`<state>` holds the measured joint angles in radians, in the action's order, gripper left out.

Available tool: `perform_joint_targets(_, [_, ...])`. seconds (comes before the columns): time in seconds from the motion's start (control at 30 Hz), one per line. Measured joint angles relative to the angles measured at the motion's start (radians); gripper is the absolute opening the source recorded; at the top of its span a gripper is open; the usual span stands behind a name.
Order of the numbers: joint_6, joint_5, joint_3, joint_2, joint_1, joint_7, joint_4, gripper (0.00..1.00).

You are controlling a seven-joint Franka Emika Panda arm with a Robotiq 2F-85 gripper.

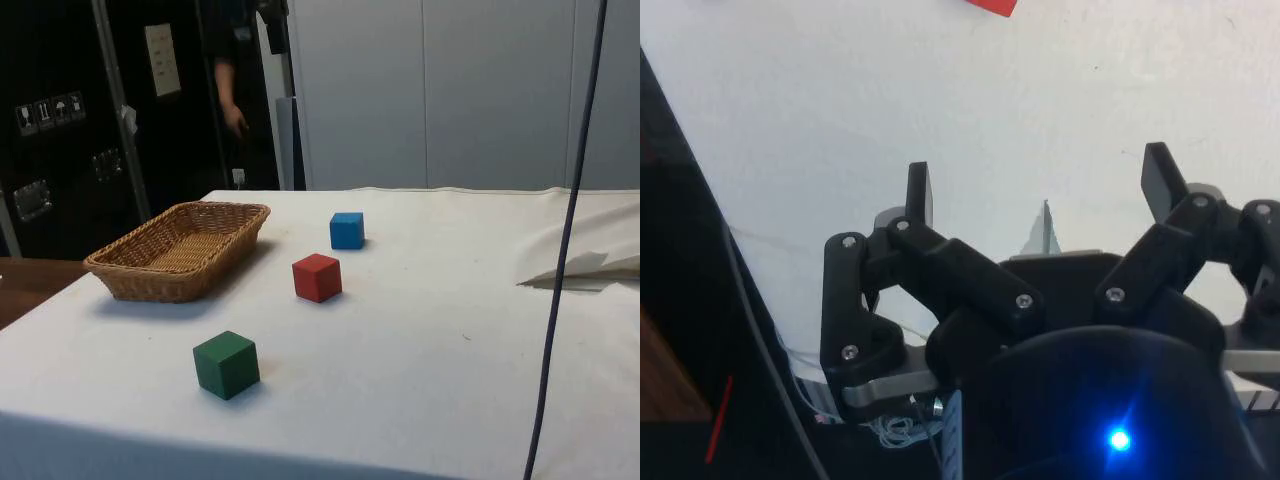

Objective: Pick up the blue cube and place it into the basket.

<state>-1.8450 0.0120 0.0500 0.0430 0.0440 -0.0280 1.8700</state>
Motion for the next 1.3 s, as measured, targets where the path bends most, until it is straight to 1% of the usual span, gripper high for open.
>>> perform_joint_targets(0.3, [-0.011,-0.021,0.002,0.001,-0.001,0.001,0.024,1.0])
perform_joint_targets(0.5, [-0.018,-0.06,0.003,-0.003,-0.004,0.006,0.04,1.0])
perform_joint_targets(0.6, [-0.02,-0.064,0.003,-0.004,-0.004,0.007,0.043,1.0])
perform_joint_targets(0.67, [-0.023,-0.08,0.004,-0.006,-0.005,0.011,0.05,1.0])
perform_joint_targets(0.8, [-0.027,-0.093,0.006,-0.009,-0.006,0.014,0.058,1.0])
perform_joint_targets(1.0, [-0.068,-0.114,0.01,-0.037,-0.007,0.02,0.107,1.0])
perform_joint_targets(1.07, [-0.098,-0.121,0.012,-0.057,-0.007,0.023,0.14,1.0])
perform_joint_targets(1.1, [-0.098,-0.121,0.012,-0.057,-0.007,0.023,0.14,1.0])
perform_joint_targets(1.27, [-0.151,-0.132,0.014,-0.077,-0.009,0.027,0.186,1.0])
perform_joint_targets(1.3, [-0.172,-0.135,0.015,-0.082,-0.01,0.029,0.202,1.0])
